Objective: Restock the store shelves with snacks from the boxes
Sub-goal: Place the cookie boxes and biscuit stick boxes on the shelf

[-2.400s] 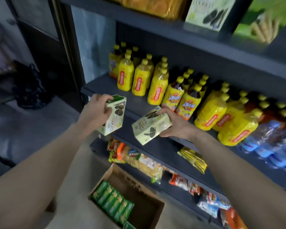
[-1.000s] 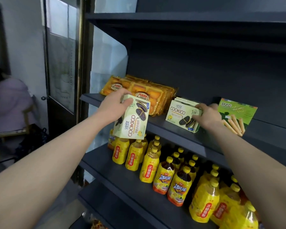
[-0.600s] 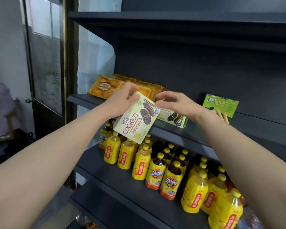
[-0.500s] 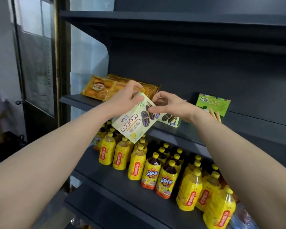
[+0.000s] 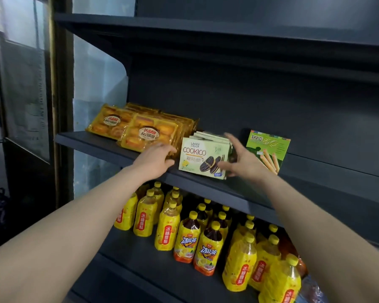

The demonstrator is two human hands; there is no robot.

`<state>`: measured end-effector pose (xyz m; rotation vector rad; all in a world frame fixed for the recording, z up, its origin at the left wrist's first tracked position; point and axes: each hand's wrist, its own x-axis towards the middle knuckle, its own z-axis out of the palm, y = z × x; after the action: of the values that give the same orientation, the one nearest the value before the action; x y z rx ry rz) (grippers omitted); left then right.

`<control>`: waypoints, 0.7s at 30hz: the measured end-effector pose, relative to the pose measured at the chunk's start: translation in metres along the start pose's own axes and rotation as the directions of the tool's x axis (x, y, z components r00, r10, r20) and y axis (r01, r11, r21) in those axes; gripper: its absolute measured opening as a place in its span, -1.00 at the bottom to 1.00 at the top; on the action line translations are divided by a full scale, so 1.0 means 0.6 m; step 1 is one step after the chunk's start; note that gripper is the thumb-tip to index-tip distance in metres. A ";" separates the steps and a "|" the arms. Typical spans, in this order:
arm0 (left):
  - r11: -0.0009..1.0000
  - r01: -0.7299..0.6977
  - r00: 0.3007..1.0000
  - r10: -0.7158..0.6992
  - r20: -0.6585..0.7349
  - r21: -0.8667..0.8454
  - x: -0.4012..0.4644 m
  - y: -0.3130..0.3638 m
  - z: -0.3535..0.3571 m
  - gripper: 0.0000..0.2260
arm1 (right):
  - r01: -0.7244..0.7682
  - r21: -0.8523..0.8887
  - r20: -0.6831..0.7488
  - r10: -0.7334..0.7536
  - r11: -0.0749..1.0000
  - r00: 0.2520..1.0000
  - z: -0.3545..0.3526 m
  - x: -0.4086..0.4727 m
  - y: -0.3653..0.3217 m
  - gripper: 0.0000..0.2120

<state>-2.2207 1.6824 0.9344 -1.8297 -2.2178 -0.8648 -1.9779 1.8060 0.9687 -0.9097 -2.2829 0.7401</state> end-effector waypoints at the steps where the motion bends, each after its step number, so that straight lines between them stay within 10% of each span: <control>1: 1.000 -0.002 1.000 0.002 0.024 0.024 0.001 -0.004 0.013 -0.64 | 0.026 -0.153 -0.015 -0.029 0.988 0.999 0.009 0.003 0.006 -0.27; 8: 0.999 -0.020 0.999 0.018 0.047 0.051 0.023 -0.004 0.060 -0.70 | 0.053 -0.605 -0.105 -0.145 0.795 0.984 0.027 0.047 0.021 -0.31; 21: 0.995 -0.051 0.998 0.048 0.043 0.089 0.011 -0.013 0.055 -0.71 | 0.019 -0.812 -0.223 -0.340 0.583 0.914 0.053 0.029 0.018 -0.45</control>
<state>-2.2217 1.7037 0.9075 -1.8686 -2.1872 -0.7130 -2.0051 1.8164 0.9450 -1.0318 -2.2811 -0.6149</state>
